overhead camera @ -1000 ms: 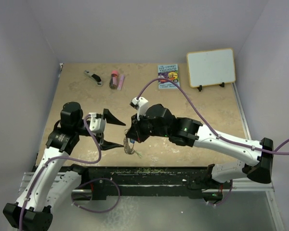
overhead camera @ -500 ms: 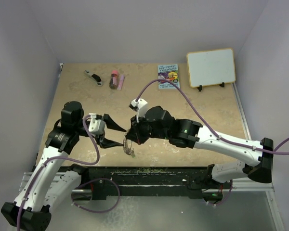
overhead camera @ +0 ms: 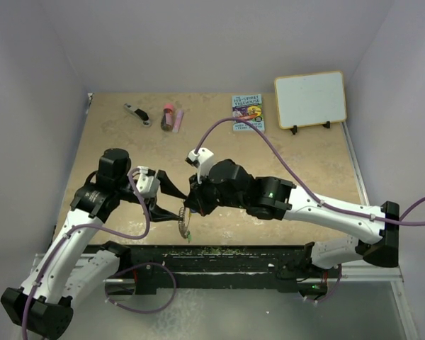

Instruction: Put the keys on the keyring

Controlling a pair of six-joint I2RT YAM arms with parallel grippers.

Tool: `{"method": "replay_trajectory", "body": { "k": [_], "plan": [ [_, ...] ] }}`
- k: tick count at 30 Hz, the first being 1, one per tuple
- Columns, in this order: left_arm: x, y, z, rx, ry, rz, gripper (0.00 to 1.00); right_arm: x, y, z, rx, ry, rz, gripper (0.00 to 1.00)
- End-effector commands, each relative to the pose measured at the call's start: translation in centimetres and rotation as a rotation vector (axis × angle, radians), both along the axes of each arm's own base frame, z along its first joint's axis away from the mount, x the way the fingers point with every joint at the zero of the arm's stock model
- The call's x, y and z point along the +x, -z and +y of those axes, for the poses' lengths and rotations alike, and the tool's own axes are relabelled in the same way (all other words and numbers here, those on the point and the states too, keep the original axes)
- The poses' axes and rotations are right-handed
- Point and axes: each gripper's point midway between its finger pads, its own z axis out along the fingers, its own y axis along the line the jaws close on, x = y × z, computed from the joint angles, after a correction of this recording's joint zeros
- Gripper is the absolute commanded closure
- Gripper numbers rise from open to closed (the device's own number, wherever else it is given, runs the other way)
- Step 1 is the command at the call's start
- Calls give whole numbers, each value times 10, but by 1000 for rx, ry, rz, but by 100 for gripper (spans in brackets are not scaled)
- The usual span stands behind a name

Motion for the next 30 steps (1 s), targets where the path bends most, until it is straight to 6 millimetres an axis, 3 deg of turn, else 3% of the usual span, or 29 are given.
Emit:
{"method": "replay_trajectory", "body": {
  "k": [1,13,30],
  "plan": [
    [-7,-14,-3,-25,50,-19,38,6,-52,12,130,16,-79,100],
    [8,1,-6,45,-24,-16,39,-1,-51,22,77,36,-96,100],
    [6,5,0,84,-19,-106,45,-12,-52,2,95,36,-97,100]
  ]
}}
